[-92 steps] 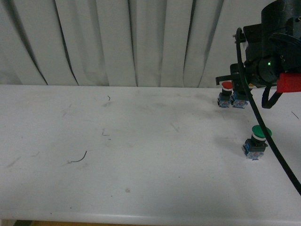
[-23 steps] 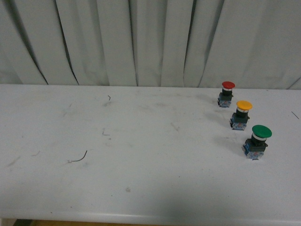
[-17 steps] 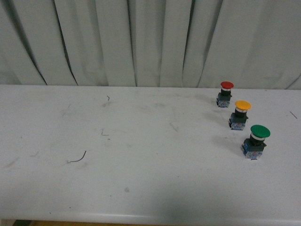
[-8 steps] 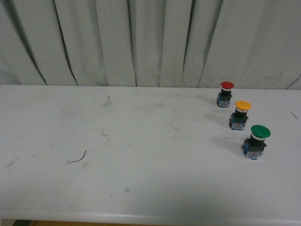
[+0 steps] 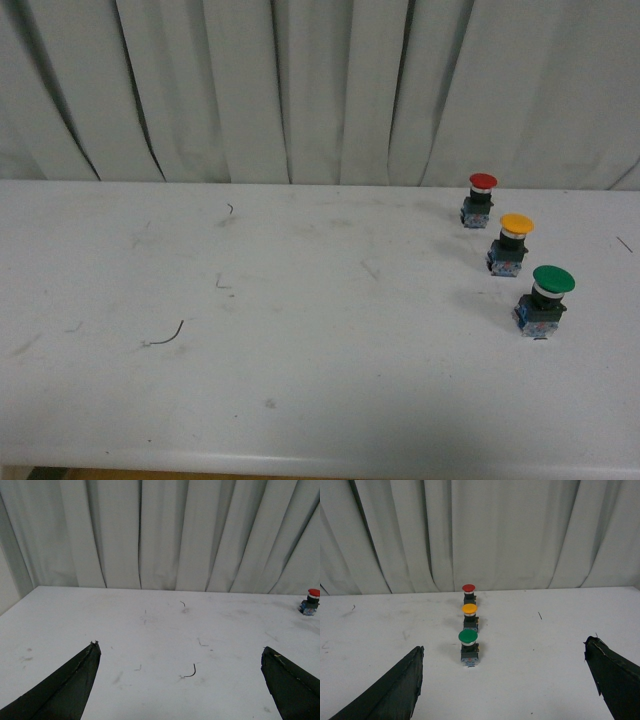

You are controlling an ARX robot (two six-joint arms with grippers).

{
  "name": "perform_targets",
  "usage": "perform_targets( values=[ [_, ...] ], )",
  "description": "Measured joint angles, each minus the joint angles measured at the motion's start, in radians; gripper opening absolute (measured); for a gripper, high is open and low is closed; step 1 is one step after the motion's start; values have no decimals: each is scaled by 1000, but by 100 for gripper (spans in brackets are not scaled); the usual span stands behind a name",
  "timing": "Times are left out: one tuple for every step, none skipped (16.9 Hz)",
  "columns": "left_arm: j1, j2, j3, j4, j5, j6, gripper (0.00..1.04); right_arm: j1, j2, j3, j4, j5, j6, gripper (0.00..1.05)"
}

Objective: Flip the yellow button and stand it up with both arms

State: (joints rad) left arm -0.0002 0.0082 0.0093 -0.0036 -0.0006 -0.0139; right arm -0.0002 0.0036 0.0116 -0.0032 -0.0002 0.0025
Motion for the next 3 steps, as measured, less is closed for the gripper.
perform_targets(
  values=[
    [0, 0, 0, 0, 0, 0, 98, 0, 0, 0, 0, 0, 0, 98],
    [0, 0, 0, 0, 0, 0, 98, 0, 0, 0, 0, 0, 0, 98],
    [0, 0, 0, 0, 0, 0, 98, 0, 0, 0, 0, 0, 0, 98]
  ],
)
